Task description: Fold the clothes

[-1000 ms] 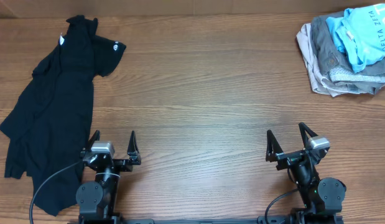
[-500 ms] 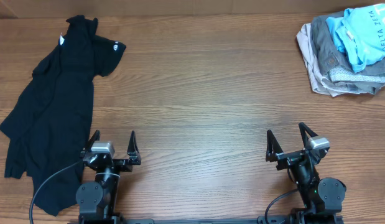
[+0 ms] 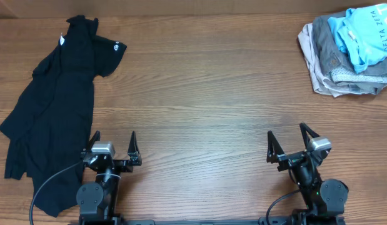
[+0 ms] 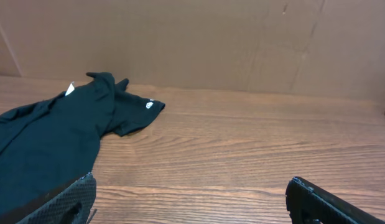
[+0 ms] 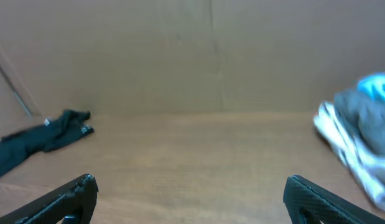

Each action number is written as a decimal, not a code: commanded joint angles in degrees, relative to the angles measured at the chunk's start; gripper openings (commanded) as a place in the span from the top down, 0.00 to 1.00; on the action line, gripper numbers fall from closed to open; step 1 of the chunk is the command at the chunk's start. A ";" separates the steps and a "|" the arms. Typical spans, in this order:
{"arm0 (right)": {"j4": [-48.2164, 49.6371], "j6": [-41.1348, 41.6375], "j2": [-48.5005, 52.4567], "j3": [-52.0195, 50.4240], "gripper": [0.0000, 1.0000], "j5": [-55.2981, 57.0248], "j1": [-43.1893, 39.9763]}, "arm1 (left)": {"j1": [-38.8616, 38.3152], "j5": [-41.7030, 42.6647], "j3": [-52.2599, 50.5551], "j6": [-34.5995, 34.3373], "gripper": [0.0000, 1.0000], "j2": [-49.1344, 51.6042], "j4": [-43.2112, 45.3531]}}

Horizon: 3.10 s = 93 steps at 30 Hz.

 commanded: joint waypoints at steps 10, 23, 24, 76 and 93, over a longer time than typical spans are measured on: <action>3.26 4.11 -0.68 2.38 0.00 -5.33 -0.13 | 0.59 4.17 4.55 -3.32 0.00 -0.59 -5.11; -2.62 3.63 6.84 14.93 0.00 -7.72 -0.13 | 0.59 4.17 17.77 -0.33 0.00 5.81 -14.93; -2.89 3.61 8.83 16.59 0.00 -8.31 -0.13 | 0.59 4.17 19.02 -0.31 0.00 8.02 -15.13; -30.64 -2.43 68.41 54.16 0.00 -21.44 1.95 | 16.37 -7.21 81.90 -4.44 0.09 95.25 -28.81; -34.12 -3.50 70.47 54.05 0.00 -17.57 1.97 | 19.96 -13.55 81.92 -4.68 0.04 104.72 -14.95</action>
